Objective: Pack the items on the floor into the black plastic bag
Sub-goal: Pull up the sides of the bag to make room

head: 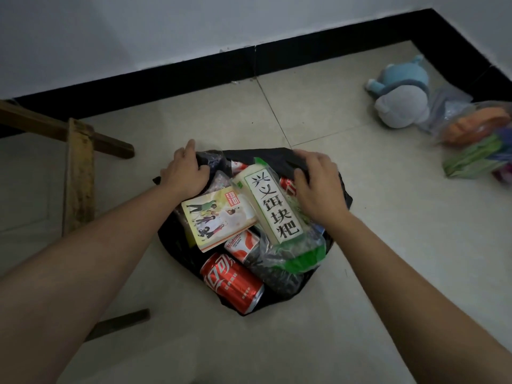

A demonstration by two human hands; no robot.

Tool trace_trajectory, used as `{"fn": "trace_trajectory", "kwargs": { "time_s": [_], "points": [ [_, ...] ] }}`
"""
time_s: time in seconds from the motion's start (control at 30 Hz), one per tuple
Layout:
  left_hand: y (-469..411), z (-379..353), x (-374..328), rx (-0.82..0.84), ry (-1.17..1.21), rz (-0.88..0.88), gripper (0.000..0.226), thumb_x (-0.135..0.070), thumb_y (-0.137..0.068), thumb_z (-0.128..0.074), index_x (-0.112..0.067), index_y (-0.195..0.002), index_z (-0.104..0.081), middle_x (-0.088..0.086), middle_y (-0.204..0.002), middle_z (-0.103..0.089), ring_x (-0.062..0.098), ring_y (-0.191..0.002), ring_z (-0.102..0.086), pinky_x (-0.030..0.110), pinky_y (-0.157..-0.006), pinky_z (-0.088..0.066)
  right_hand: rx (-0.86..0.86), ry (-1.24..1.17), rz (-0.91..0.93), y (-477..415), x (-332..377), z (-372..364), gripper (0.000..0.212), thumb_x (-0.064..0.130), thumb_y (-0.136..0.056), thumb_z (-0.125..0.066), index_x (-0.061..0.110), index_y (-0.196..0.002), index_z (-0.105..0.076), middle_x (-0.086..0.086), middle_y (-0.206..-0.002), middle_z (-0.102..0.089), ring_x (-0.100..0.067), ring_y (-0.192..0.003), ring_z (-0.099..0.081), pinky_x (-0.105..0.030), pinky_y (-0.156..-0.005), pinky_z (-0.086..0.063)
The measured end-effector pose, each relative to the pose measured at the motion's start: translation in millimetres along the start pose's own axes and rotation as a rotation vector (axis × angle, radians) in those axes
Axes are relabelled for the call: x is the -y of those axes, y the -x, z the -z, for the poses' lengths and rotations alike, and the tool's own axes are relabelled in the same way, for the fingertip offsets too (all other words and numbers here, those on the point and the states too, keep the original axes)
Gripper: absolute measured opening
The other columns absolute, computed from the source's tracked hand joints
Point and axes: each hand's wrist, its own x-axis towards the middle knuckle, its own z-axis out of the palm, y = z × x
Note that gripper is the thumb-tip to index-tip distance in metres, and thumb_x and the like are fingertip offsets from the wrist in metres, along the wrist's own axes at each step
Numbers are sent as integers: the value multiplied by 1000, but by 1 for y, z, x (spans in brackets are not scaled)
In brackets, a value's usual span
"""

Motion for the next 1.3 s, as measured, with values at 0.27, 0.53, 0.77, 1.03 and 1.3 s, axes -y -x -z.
{"fn": "trace_trajectory", "kwargs": {
  "time_s": [0.27, 0.53, 0.77, 1.03, 1.3],
  "points": [
    [-16, 9, 10, -200, 79, 191, 36, -28, -95, -46, 3, -105, -62, 24, -110, -63, 40, -95, -59, 36, -71, -44, 197, 434, 69, -40, -8, -5, 30, 32, -102, -46, 21, -123, -64, -8, -112, -65, -29, -97, -62, -32, -70, -42],
    [-8, 44, -19, -578, 118, -82, 24, -12, -101, -39, -3, -106, -61, 18, -108, -59, 31, -95, -56, 29, -73, -33, -192, 57, -127, -58, 26, 30, 24, 23, -105, -36, 9, -117, -51, -2, -90, -51, -18, -78, -47, -30, -67, -34],
    [10, 56, -48, -746, 188, -310, 26, -18, -104, -33, -5, -111, -55, 13, -111, -52, 12, -79, -44, 24, -64, -30, -407, -229, -243, -46, 19, 42, 27, 25, -105, -34, 9, -120, -49, -2, -97, -57, -16, -84, -51, -20, -66, -29],
    [17, 54, -58, -645, 92, -332, 26, -19, -105, -33, -5, -112, -53, 16, -112, -50, 21, -82, -47, 35, -67, -36, 145, 238, -99, -5, -44, 51, 76, 46, -81, -73, 17, -141, -36, -15, -127, -50, -37, -108, -58, -44, -87, -50],
    [29, 59, -72, -608, 40, -276, 24, -19, -104, -35, -7, -116, -52, 14, -114, -49, 24, -83, -50, 38, -68, -40, 247, -367, -506, -8, -41, 95, 30, 6, -93, -45, 17, -118, -56, -10, -71, -60, -17, -42, -54, -25, -39, -43]
  ]
}}
